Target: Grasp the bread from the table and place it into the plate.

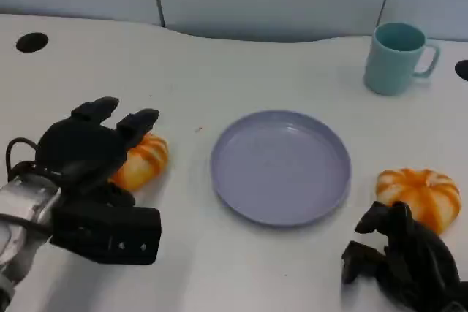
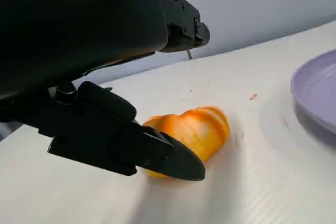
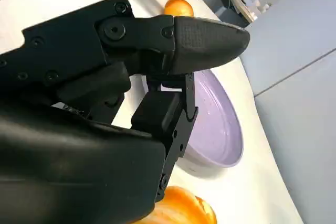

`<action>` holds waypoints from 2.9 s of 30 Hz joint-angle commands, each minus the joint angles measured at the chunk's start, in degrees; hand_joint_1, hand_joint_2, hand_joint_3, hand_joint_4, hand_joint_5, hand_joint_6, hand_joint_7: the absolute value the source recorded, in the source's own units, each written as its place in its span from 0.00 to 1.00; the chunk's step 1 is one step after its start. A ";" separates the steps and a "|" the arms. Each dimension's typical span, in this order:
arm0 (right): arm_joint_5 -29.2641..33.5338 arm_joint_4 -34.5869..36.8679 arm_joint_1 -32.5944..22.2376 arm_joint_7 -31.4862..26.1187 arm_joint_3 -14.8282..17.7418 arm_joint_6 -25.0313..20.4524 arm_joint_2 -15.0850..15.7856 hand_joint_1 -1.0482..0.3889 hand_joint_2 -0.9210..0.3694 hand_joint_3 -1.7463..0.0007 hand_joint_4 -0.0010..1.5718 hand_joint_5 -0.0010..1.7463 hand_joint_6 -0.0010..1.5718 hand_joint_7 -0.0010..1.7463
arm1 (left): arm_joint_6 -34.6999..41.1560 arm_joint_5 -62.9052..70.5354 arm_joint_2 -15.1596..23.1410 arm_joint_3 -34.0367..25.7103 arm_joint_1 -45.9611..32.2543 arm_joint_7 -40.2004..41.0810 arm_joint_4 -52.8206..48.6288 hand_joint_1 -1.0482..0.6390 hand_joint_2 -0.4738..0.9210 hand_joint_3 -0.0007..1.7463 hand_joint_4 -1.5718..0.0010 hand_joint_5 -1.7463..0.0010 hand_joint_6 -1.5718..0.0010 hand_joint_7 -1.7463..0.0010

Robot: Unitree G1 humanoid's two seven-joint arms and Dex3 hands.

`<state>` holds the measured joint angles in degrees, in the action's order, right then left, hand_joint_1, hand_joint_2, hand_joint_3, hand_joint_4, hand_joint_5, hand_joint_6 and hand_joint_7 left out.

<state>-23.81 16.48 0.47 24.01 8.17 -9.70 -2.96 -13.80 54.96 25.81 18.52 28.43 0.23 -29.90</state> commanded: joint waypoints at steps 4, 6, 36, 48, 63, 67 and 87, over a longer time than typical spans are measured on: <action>-0.19 0.33 -0.80 -0.17 0.54 -0.14 0.33 0.43 0.00 0.71 0.75 0.76 0.66 0.68 | 3.10 -1.39 -3.88 5.80 12.02 -1.58 -18.84 0.18 0.99 0.00 1.00 1.00 0.99 1.00; -0.11 -0.32 -1.11 -0.39 0.44 -0.46 0.39 0.44 0.00 0.71 0.75 0.76 0.66 0.68 | 3.43 -1.94 -5.39 6.99 15.01 -1.05 -24.21 0.17 1.00 0.00 1.00 1.00 0.99 1.00; -0.91 -3.46 -4.44 1.60 0.46 -0.34 1.27 0.44 0.00 0.69 0.76 0.74 0.67 0.67 | 11.74 -11.20 -16.64 12.66 25.54 -6.59 -47.90 0.22 0.97 0.00 0.96 0.98 0.96 0.99; -0.73 -7.98 -7.13 -0.10 0.00 -1.75 0.90 0.43 0.00 0.70 0.75 0.75 0.66 0.68 | 9.44 -12.76 -16.60 11.58 20.01 8.76 -48.13 0.46 1.00 0.02 0.64 0.63 0.72 0.98; -1.78 -9.66 -7.67 -1.10 0.39 -3.57 0.72 0.43 0.00 0.71 0.75 0.76 0.65 0.71 | 5.47 -11.18 -15.01 13.92 17.61 20.49 -48.41 0.43 1.00 0.08 0.57 0.06 0.27 0.90; -1.71 -9.53 -7.69 -0.82 0.19 -3.46 0.70 0.43 0.00 0.71 0.74 0.76 0.65 0.71 | 3.01 -10.83 -14.20 14.38 18.26 22.75 -48.22 0.46 1.00 0.16 0.58 0.00 0.60 0.21; -0.64 -3.18 -3.27 -0.08 0.32 -1.11 0.31 0.43 0.00 0.69 0.75 0.75 0.65 0.69 | -8.23 -13.41 -10.68 10.41 24.18 32.38 -46.87 0.55 0.99 0.13 0.53 0.00 0.64 0.00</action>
<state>-24.63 11.62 -3.41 23.62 7.98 -12.01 -3.39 -20.27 43.00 13.60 30.33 49.85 30.93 -77.29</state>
